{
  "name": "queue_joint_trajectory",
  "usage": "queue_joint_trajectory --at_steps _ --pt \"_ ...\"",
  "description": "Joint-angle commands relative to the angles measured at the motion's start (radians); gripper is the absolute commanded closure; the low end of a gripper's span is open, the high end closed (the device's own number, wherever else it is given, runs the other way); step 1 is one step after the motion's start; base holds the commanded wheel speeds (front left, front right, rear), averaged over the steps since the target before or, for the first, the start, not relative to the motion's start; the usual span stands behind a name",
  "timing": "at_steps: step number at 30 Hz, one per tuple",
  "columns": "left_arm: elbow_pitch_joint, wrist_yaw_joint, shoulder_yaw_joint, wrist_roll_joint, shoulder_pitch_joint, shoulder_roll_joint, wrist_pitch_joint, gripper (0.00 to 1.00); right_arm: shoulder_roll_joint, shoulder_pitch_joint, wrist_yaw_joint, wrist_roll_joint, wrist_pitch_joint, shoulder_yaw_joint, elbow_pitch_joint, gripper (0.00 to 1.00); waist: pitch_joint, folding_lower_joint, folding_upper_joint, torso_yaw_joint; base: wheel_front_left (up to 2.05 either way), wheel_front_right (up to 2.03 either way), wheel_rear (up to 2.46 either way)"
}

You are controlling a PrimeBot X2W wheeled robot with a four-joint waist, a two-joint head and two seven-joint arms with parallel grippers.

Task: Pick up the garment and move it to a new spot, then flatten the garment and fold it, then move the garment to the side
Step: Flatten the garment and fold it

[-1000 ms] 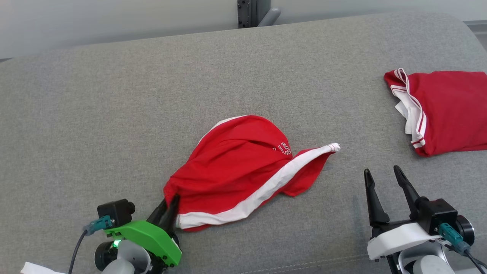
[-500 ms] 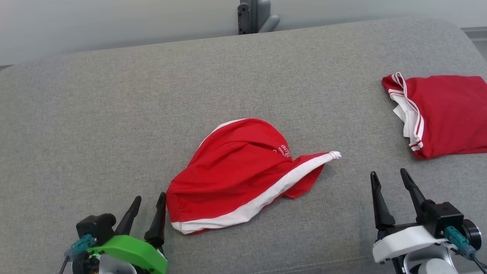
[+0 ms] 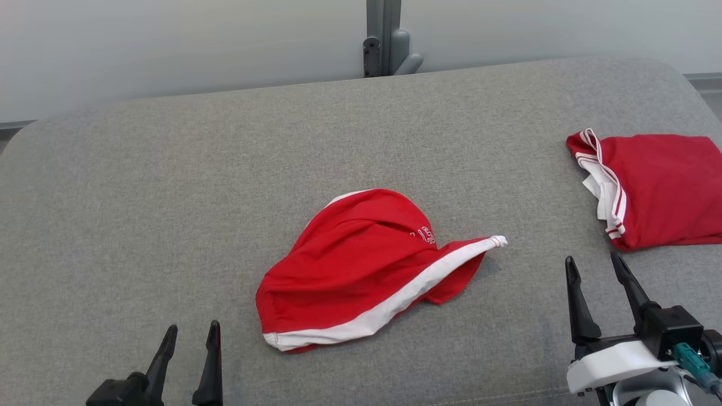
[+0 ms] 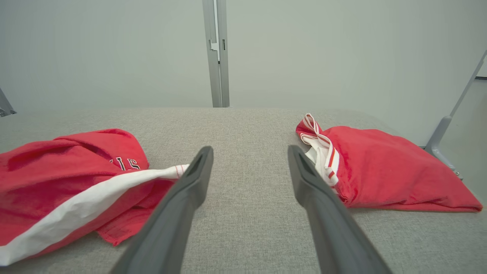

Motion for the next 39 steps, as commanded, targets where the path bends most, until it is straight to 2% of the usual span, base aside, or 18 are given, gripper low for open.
queue_joint_trajectory --at_steps 1,11,16,26,39 --pt "-0.017 -0.011 0.028 0.027 0.034 -0.018 -0.002 0.0 -0.005 0.017 -0.002 -0.006 -0.002 -0.005 -0.005 0.0 -0.007 0.0 0.0087 0.003 0.0 0.0 0.0" --pt "-0.054 -0.076 0.151 0.193 0.132 -0.111 -0.002 0.0 -0.017 0.057 -0.002 -0.014 -0.002 -0.02 0.006 0.0 -0.048 0.0 0.0087 0.02 0.0 0.0 0.0" --pt "-0.041 -0.107 0.193 0.254 0.151 -0.132 -0.002 0.0 -0.015 0.067 -0.002 -0.021 -0.002 -0.024 0.022 0.0 -0.07 0.0 0.0087 0.022 0.0 0.0 0.0" --pt "-0.02 -0.139 0.229 0.3 0.159 -0.163 -0.002 0.0 -0.012 0.069 -0.002 -0.026 -0.002 -0.015 0.039 0.0 -0.084 0.0 0.0087 0.032 0.0 0.0 0.0" --pt "-0.024 -0.148 0.237 0.315 0.147 -0.175 -0.003 0.0 -0.035 0.042 -0.002 -0.032 -0.002 0.021 0.022 0.0 -0.076 0.0 0.0087 0.029 0.0 0.0 0.0"
